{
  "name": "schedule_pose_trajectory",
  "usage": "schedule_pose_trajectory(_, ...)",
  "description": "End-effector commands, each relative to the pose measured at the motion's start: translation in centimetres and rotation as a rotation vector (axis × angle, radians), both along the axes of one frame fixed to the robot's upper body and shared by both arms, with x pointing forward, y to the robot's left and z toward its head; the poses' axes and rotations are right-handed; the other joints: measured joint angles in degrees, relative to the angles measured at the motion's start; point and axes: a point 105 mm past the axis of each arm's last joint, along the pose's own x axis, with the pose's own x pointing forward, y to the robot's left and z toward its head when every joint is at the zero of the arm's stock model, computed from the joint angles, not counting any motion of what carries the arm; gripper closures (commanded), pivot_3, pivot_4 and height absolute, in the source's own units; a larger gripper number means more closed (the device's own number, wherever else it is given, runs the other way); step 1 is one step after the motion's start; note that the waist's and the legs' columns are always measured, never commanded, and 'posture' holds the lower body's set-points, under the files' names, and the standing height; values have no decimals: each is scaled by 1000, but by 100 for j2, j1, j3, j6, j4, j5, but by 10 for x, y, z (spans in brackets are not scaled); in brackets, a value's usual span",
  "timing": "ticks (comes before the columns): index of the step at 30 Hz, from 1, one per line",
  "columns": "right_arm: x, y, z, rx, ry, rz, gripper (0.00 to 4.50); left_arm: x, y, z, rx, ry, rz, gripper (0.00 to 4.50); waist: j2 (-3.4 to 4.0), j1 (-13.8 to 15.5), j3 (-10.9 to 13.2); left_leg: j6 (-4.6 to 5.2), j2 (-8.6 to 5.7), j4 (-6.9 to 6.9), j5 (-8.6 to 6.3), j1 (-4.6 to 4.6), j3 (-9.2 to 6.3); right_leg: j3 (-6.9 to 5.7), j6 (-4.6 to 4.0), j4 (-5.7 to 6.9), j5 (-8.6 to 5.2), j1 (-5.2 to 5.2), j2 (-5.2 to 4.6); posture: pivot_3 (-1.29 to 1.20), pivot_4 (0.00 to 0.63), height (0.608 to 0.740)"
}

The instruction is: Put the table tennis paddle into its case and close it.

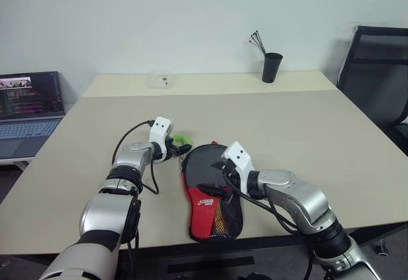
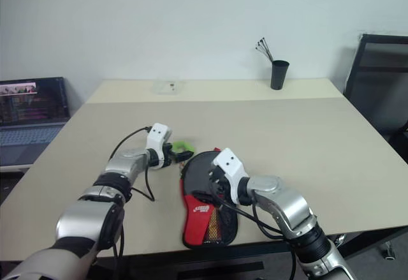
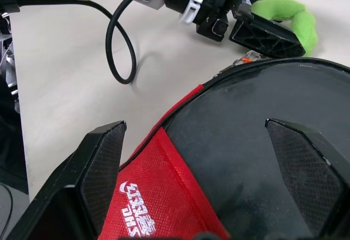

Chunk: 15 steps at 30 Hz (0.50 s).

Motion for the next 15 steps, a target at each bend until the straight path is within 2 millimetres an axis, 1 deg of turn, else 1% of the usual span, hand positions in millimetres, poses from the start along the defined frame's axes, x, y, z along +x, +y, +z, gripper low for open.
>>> schedule_pose_trajectory(1,2,-1,10,23,-38,-22,0,-2,-7,-6,-4,24,-28,45,0,1,0,0,1,2,0,0,0,0,0,1,0,1,0,0,150,740)
schedule_pose_trajectory(2,3,-2,10,22,-38,-28,0,-2,-8,-6,-6,24,-29,45,0,2,0,0,1,4,0,0,0,0,0,0,0,2,-1,0,150,740)
schedule_pose_trajectory(5,10,-4,10,15,-59,-69,0,-2,-7,-5,-21,13,-21,659,0,13,0,-1,1,4,0,-1,1,1,0,-1,0,3,-3,0,150,740)
schedule_pose_trajectory(7,15,-6,11,11,-76,-96,0,-2,-6,-5,-34,8,-16,1298,-1,24,0,-1,0,4,-1,-1,4,2,0,-2,0,3,-4,0,150,740)
schedule_pose_trajectory(9,19,-7,9,0,-86,-103,0,-2,-6,-4,-48,4,-13,2062,-1,30,0,-1,0,5,-1,-1,7,2,0,-2,0,3,-4,0,150,740)
schedule_pose_trajectory(14,21,-1,1,-27,-89,-77,0,-3,-5,-2,-61,-7,-21,3840,-1,35,0,-2,-1,5,-1,-1,8,1,0,-1,0,3,-4,0,150,740)
schedule_pose_trajectory(15,20,1,-3,-35,-81,-64,0,-2,-5,0,-64,-13,-24,4135,-1,35,0,-2,-1,5,-1,-1,8,1,0,-1,0,3,-4,0,150,740)
